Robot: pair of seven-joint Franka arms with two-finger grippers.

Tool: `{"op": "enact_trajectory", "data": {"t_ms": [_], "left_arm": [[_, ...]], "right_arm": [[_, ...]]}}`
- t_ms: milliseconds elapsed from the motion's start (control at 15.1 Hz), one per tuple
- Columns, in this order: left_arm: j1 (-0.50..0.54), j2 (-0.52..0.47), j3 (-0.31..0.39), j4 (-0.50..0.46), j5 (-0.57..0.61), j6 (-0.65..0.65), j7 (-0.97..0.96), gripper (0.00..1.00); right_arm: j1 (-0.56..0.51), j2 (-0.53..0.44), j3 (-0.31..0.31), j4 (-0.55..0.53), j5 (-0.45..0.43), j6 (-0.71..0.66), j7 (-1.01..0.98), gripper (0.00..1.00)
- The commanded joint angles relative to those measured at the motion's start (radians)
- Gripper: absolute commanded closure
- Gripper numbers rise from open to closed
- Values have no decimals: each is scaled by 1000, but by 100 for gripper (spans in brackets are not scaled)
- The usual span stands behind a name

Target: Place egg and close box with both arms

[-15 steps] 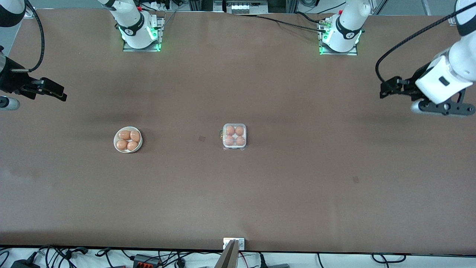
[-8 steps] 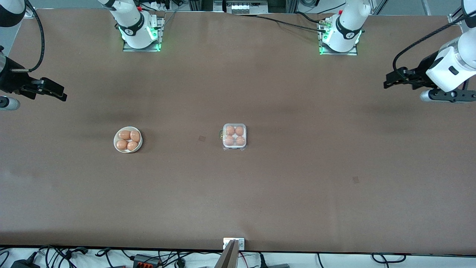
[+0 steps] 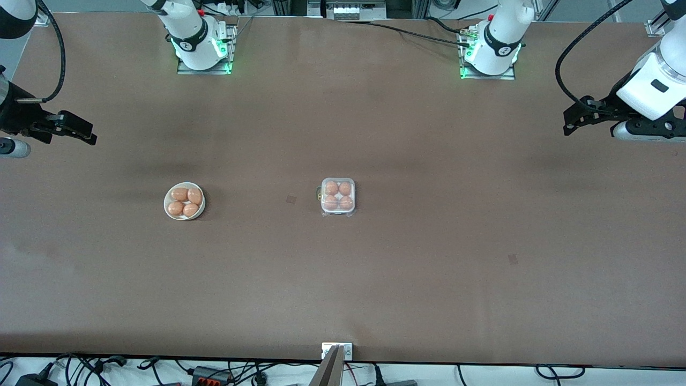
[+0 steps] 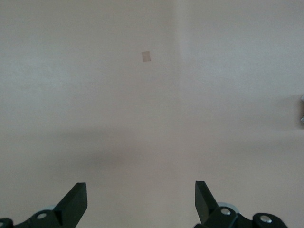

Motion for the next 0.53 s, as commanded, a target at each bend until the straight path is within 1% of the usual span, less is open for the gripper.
{"op": "enact_trajectory", "data": {"t_ms": [0,133,266,465], "left_arm": [[-12,-10,1,1,11,-5,-4,0],[-14,-12,-26,2,13,-6,-13,0],[-15,-12,-31,7,19,-5,-10,0],[-14,10,-33,64,18,-20,10,0]], "right_arm": [[-2,-14,6,11,-8,-30,-15,0],[-2,-15,6,11,-10,-33,-13,0],[-2,-15,4,13,-10,-32,-13,0],[-4,-23,4,13,-8,-15,-12,0]]}}
